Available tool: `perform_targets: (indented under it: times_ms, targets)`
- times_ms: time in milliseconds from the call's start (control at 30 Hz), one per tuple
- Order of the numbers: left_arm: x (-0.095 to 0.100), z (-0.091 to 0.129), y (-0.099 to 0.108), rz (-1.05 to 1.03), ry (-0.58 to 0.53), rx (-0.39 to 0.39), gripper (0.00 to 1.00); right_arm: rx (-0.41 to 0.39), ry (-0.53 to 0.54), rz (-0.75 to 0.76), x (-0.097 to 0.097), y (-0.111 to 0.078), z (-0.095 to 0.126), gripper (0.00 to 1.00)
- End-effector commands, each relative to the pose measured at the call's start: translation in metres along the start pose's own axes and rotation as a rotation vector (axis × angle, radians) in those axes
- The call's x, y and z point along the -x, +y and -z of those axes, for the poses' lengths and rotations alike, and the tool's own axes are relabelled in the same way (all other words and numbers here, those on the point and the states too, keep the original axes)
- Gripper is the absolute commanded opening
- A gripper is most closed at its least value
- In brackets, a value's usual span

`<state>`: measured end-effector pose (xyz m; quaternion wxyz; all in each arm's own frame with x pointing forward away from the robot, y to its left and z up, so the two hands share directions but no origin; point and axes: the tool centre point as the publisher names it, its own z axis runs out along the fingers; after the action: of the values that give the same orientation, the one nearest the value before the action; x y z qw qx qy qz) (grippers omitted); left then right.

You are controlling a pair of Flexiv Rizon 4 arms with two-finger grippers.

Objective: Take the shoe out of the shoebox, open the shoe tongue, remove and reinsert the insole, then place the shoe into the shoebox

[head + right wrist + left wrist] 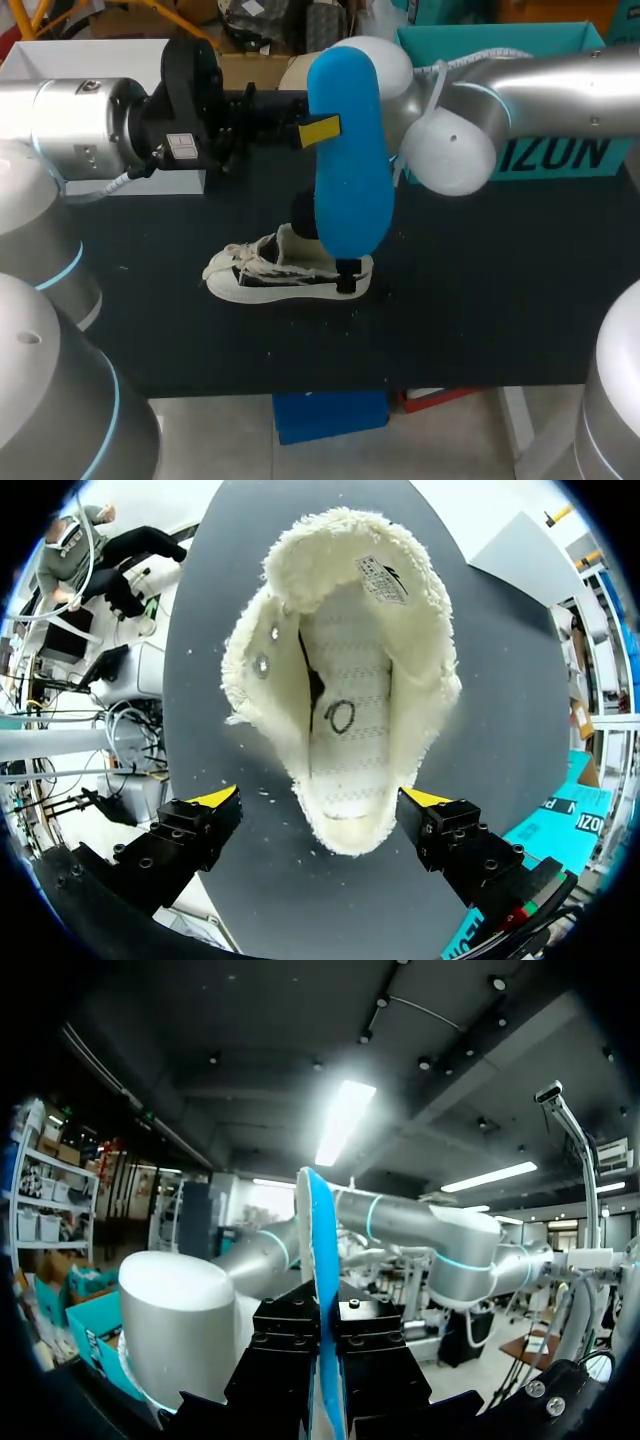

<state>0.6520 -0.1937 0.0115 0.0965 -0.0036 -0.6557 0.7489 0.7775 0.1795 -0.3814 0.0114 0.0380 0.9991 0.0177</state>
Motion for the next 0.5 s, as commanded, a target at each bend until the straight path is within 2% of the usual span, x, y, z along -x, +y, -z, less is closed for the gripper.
perform_targets:
  times_ms: [33,133,500]
  targets:
    - [-0.0009,-0.0001,0.0003,0.001,-0.002,0.004,0.0,0.001,0.0,0.001,0.0,-0.0004,-0.0008,1.0]
    - [-0.0009,-0.0001,0.0003,0.001,-0.002,0.004,0.0,0.016,-0.015,0.01,0.0006,-0.0006,0.001,1.0]
    - [-0.0009,-0.0001,0.0003,0.001,-0.002,0.004,0.0,0.298,-0.074,0.064,0.0007,-0.0038,0.0085,1.0]
